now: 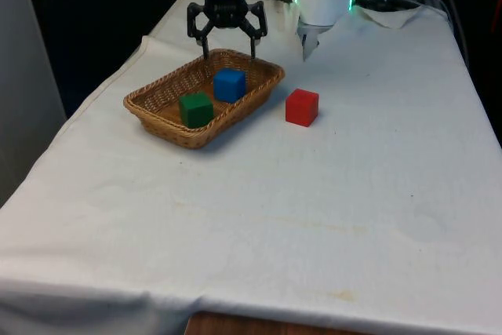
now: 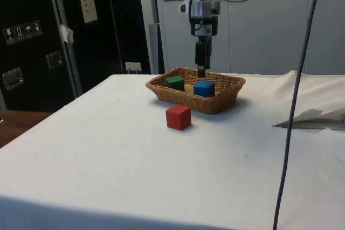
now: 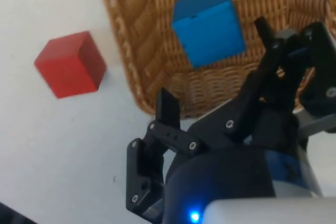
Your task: Pick up exactly two blocks and place them into the basket.
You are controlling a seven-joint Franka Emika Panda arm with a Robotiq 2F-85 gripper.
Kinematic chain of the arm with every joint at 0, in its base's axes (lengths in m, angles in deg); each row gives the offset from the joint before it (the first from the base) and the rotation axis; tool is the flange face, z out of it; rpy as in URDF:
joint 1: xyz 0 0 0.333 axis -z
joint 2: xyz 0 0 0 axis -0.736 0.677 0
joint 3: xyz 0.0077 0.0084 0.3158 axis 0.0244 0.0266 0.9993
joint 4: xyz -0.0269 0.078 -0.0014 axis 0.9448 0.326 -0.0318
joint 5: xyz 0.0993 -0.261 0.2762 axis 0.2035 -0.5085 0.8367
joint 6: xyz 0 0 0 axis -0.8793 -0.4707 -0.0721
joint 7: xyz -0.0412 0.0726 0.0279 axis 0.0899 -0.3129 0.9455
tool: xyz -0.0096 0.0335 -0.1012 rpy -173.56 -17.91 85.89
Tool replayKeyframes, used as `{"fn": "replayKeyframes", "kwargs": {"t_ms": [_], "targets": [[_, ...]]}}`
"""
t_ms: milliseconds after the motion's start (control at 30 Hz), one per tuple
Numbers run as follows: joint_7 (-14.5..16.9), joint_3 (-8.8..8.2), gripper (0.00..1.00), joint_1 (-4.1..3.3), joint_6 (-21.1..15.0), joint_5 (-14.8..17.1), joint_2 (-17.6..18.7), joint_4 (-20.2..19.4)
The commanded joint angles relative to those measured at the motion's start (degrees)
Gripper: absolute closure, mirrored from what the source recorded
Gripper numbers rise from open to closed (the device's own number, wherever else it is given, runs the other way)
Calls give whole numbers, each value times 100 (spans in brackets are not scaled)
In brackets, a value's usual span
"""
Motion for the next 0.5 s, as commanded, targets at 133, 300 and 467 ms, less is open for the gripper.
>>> {"fn": "replayKeyframes", "kwargs": {"t_ms": [133,300,467], "targets": [[-659,115,0,-80,166,-584,-298,34],[-1037,269,0,-69,264,-905,-521,46],[-1369,418,0,-57,378,-1180,-705,80]]}}
